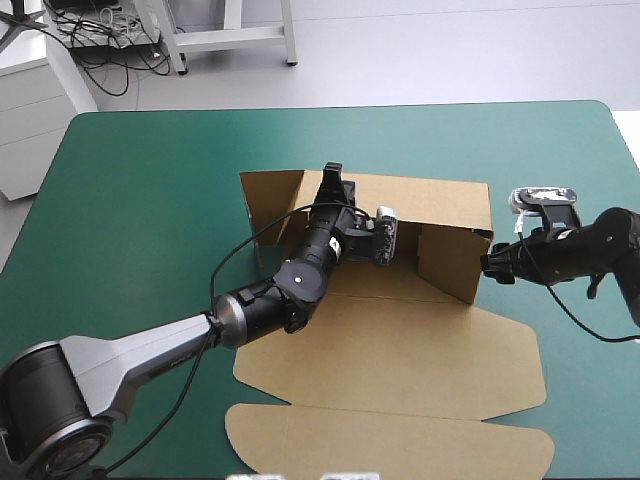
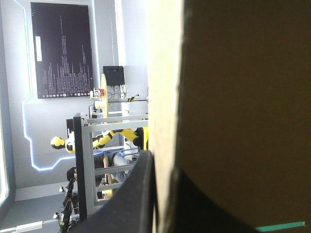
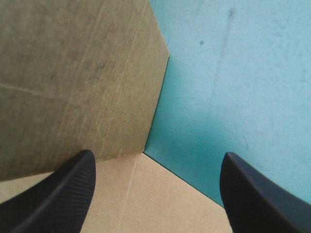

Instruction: Fold the box

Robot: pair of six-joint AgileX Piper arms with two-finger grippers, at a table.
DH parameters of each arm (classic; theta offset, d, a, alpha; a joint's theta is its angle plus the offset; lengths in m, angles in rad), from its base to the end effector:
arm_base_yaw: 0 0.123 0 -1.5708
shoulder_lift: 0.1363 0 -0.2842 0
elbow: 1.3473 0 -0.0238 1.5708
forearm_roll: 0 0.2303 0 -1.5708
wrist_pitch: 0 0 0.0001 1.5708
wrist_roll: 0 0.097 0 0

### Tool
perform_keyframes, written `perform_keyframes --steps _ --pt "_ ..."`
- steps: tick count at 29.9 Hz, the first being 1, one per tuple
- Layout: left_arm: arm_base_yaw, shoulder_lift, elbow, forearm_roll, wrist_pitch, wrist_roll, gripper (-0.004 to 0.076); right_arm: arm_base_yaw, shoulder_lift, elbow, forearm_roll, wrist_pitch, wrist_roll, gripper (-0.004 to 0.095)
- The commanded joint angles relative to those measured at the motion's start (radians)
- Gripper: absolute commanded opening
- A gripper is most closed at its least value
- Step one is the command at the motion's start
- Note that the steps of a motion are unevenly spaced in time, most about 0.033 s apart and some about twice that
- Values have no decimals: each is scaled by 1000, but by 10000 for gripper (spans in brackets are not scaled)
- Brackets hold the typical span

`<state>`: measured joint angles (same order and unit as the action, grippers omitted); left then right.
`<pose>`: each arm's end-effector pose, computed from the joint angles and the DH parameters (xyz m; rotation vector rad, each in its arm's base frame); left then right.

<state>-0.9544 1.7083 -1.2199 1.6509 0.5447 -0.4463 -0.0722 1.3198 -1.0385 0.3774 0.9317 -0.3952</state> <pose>0.2583 -0.2778 0.2999 1.5068 1.2092 0.6970 0.2422 0.0113 0.3020 -0.2154 2.6069 0.3176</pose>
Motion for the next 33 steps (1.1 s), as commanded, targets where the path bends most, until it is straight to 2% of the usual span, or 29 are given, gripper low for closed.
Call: perform_keyframes --steps 1,10,17,24,33 --pt "-9 -35 -17 -3 -6 -21 -10 1 -31 -21 64 18 -15 670" --pt "-9 -35 -17 -3 -6 -21 -10 1 -31 -21 46 83 -17 670" --pt "-9 -35 -17 -3 -6 -21 -10 1 -29 -21 114 -19 -75 670" --pt "-9 -35 -17 -3 -6 -44 -10 1 -28 -21 274 -104 -268 670" --pt "-9 -35 -17 -3 -14 -51 -10 1 -13 -21 292 -140 -285 670"
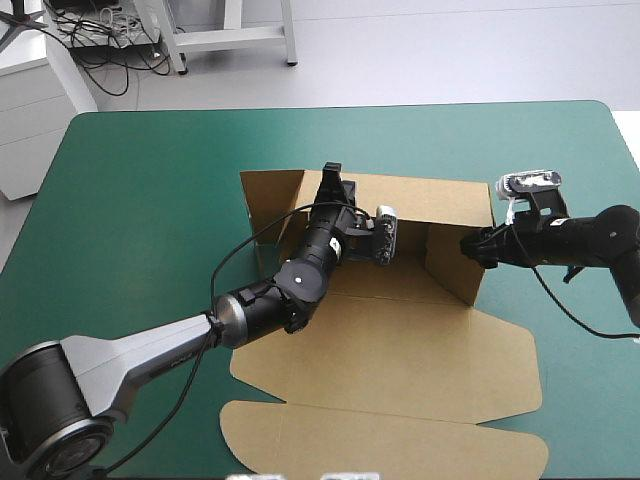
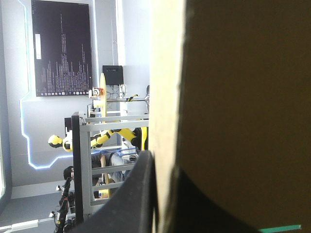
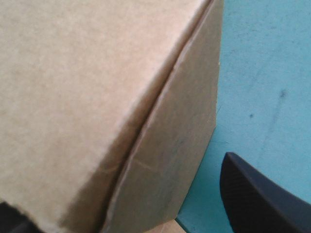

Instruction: Fold the box

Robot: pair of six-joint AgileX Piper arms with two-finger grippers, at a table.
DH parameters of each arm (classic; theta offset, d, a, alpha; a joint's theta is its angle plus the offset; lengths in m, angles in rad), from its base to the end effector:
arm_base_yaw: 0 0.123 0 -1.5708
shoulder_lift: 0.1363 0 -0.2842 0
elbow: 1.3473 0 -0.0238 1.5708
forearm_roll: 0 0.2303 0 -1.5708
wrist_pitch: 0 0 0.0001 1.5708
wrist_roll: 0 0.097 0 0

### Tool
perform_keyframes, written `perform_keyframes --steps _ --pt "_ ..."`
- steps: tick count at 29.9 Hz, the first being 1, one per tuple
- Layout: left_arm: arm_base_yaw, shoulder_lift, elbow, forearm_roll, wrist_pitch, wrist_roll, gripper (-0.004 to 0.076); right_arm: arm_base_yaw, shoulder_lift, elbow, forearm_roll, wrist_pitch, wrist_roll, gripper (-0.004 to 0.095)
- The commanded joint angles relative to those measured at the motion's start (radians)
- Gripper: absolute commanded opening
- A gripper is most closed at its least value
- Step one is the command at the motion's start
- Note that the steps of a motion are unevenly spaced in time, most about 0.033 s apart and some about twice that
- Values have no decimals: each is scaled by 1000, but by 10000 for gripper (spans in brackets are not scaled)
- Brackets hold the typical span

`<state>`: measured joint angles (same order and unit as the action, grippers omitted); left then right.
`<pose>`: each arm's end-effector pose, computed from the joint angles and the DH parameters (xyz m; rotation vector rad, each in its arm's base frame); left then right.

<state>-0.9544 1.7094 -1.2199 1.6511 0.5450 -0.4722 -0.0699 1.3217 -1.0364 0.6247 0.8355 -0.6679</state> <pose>0.2585 -0.2780 0.2995 1.4896 1.2269 0.6804 0.2530 0.0245 0.3133 -0.3605 2.3945 0.4304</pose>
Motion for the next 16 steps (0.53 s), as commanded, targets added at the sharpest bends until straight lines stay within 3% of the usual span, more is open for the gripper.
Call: perform_keyframes --steps 1,5,8,10,14,16 --pt "-9 -36 -17 -4 -17 -26 -10 -1 -3 -24 61 -44 -13 670" --pt "-9 -36 -17 -4 -36 -26 -10 -1 44 -24 143 -38 -13 660" --pt "-9 -36 -17 -4 -37 -26 -10 -1 76 -24 174 -38 -13 569" --pt "-9 -36 -17 -4 -37 -26 -10 -1 88 -24 165 -40 -18 412" --pt "-9 -36 -17 -4 -38 -26 -10 -1 88 -24 179 -52 -83 -16" --pt "-9 -36 -17 0 -38 -26 -10 -1 88 -24 225 -57 -119 2"
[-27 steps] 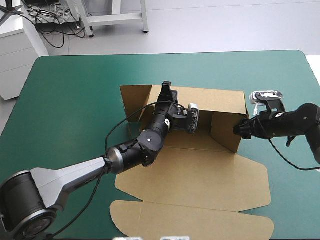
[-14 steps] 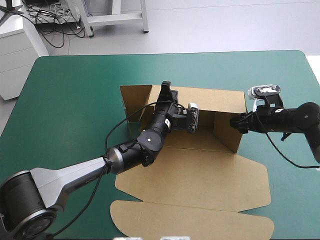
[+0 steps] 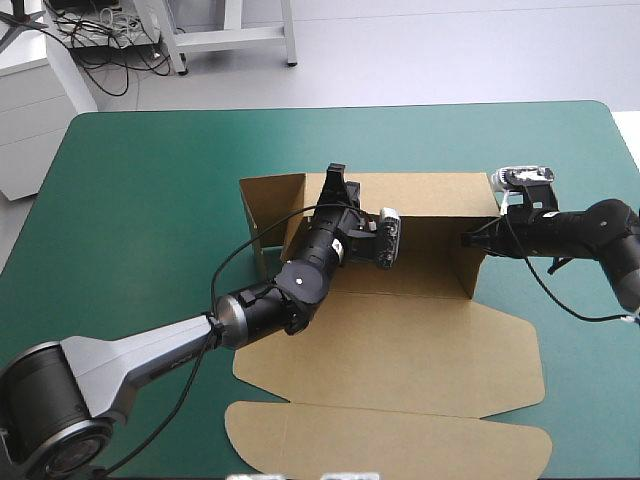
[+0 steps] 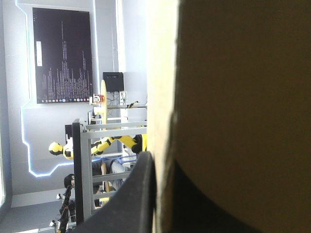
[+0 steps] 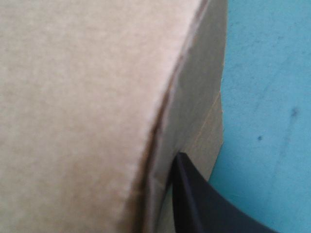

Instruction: Fold the box

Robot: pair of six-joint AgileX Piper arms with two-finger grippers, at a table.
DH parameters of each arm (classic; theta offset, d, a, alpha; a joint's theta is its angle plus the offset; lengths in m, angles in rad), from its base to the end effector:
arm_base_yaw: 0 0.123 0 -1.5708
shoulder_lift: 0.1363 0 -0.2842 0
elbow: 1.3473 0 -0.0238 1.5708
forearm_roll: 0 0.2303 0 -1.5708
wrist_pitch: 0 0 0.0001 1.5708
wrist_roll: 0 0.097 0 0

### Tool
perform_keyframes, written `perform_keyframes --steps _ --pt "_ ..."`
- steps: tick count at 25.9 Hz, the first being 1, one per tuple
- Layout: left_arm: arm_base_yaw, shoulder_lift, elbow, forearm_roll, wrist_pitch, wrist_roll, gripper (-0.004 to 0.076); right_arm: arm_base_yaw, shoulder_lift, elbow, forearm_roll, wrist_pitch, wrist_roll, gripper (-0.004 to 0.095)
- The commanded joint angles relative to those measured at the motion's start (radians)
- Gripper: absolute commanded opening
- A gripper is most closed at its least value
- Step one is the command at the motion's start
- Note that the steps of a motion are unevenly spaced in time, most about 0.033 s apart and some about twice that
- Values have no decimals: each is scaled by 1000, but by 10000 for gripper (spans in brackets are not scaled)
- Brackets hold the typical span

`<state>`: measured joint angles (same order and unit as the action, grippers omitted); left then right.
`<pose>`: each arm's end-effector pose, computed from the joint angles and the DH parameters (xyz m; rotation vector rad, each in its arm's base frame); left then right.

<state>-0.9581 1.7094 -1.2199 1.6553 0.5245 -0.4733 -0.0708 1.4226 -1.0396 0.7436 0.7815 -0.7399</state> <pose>0.2566 -0.2807 0.2992 1.5027 1.2113 0.6600 0.2776 0.0267 0.2946 -0.3122 2.3910 0.5126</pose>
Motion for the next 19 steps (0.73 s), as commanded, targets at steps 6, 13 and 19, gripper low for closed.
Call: perform_keyframes --steps 6,13,19 --pt "-5 -36 -17 -4 -18 -24 -10 12 -12 -20 139 -18 -111 1" --pt "-4 -36 -17 -4 -20 -24 61 12 -12 -20 119 -29 -113 0" --pt "-4 -35 -17 55 -20 -24 436 12 -12 -20 88 -42 -113 0"
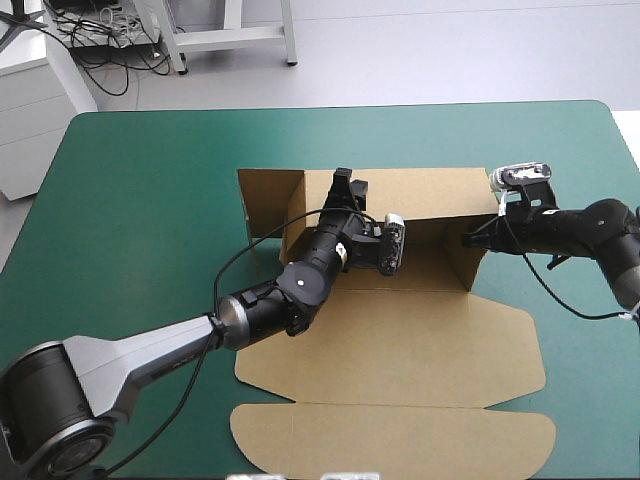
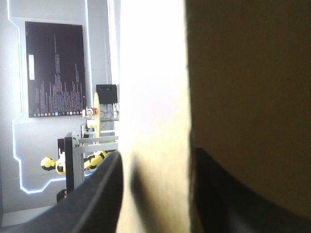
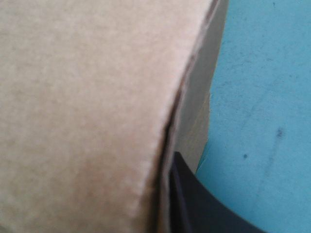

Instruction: Fold the box

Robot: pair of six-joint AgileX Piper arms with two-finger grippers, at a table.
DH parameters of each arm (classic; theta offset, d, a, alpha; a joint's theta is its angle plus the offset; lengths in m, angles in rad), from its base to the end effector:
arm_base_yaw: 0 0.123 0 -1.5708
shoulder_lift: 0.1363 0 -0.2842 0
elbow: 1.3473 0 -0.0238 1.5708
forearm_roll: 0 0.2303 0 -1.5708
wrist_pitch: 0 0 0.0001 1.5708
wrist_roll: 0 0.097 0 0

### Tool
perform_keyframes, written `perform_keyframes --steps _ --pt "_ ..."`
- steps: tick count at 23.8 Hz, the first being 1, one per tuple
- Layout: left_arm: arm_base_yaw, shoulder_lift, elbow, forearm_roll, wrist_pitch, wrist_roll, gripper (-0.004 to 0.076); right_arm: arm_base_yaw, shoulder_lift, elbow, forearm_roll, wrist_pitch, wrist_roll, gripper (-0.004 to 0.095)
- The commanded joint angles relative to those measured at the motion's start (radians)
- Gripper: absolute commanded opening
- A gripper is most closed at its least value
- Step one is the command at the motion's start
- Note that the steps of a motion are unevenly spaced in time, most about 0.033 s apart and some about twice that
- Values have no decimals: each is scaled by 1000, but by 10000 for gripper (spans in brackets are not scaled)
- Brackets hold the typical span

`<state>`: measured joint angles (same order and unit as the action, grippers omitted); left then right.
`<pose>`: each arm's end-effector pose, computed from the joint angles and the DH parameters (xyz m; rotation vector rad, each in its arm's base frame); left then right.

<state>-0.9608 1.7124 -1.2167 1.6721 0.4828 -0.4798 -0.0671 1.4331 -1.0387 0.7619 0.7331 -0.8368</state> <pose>0.2541 -0.2852 0.2967 1.5321 1.1802 0.6248 0.2831 0.0259 0.2937 -0.3866 2.3405 0.4518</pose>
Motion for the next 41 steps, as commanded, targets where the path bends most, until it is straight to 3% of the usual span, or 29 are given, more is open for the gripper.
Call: perform_keyframes --steps 1,6,10,17,20,25,31,35,39,41 --pt "-1 -38 -20 38 19 -18 451 9 -23 -21 70 1 -16 0" --pt "-39 -46 -25 131 30 -135 456 9 -21 -21 46 -97 10 1" --pt "-134 -93 -30 131 51 -175 456 9 3 -43 -62 -133 114 0" --pt "-283 -160 -30 129 242 -200 453 9 22 -107 -81 -131 151 1" --pt "-314 -197 -30 129 346 -200 356 9 22 -145 -138 -93 201 0" --pt "-268 -302 -30 129 403 -270 8 9 22 -228 -226 27 292 0" --pt "-68 -463 -30 41 352 -341 -6 9 22 -308 -241 201 384 2" --pt "303 -568 -30 -254 175 -341 -6 21 22 -445 -275 427 522 2" --pt "528 -579 -30 -448 93 -307 -6 89 33 -505 -380 503 597 2" --pt "707 -564 -18 -698 70 -214 -6 158 62 -508 -420 519 631 1"
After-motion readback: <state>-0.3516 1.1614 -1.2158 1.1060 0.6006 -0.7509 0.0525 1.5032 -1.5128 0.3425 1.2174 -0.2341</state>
